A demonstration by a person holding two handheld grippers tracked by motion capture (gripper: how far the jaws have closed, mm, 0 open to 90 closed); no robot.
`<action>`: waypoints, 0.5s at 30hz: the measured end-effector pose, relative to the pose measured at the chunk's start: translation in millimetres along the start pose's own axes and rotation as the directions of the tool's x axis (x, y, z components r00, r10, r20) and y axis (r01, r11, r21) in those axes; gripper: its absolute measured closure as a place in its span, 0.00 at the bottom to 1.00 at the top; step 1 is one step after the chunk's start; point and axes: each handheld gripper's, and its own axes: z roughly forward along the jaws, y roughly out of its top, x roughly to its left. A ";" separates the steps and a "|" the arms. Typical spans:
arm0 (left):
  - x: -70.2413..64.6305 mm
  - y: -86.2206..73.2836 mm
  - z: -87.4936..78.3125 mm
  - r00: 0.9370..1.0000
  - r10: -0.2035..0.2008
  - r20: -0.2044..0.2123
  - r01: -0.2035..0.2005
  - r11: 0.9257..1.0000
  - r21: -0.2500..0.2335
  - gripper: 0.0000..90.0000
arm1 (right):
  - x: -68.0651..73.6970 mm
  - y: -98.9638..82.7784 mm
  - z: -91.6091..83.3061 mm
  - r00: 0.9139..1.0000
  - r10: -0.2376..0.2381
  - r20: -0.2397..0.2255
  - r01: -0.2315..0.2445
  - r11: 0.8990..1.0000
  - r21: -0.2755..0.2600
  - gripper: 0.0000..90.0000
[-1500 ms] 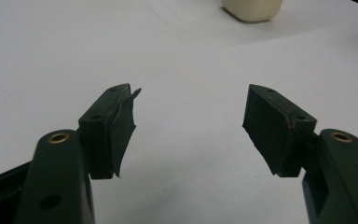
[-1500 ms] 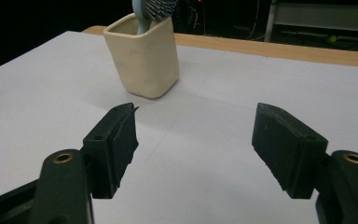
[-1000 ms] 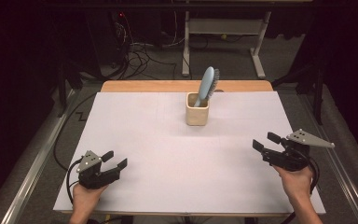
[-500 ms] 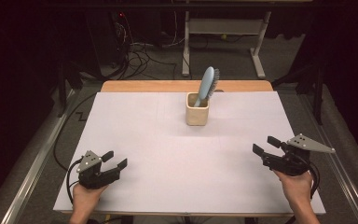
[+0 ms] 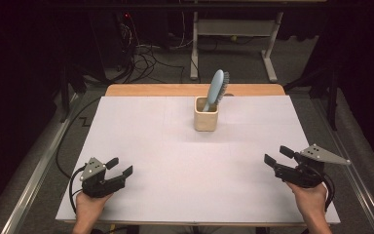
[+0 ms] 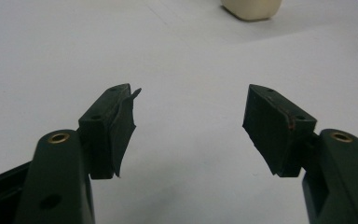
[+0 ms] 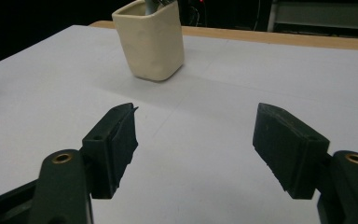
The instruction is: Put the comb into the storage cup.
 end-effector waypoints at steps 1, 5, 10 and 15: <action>0.1 0.0 0.0 1.000 0.000 0.000 0.000 1.000 0.000 0.38 | -0.1 -1.0 -0.3 1.000 0.000 0.000 0.000 1.000 0.001 0.34; 0.0 0.0 0.0 1.000 0.000 0.000 0.000 1.000 0.001 0.38 | -0.6 -4.7 -1.5 1.000 0.006 -0.002 -0.006 1.000 -0.001 0.34; -0.1 0.1 -0.4 1.000 -0.001 0.002 0.001 1.000 -0.001 0.38 | -0.8 -9.2 -3.0 1.000 0.012 0.000 -0.012 1.000 -0.001 0.34; -0.2 0.0 -0.1 1.000 -0.001 0.002 0.001 1.000 -0.001 0.38 | -1.1 -12.5 -4.1 1.000 0.014 0.000 -0.014 1.000 -0.003 0.34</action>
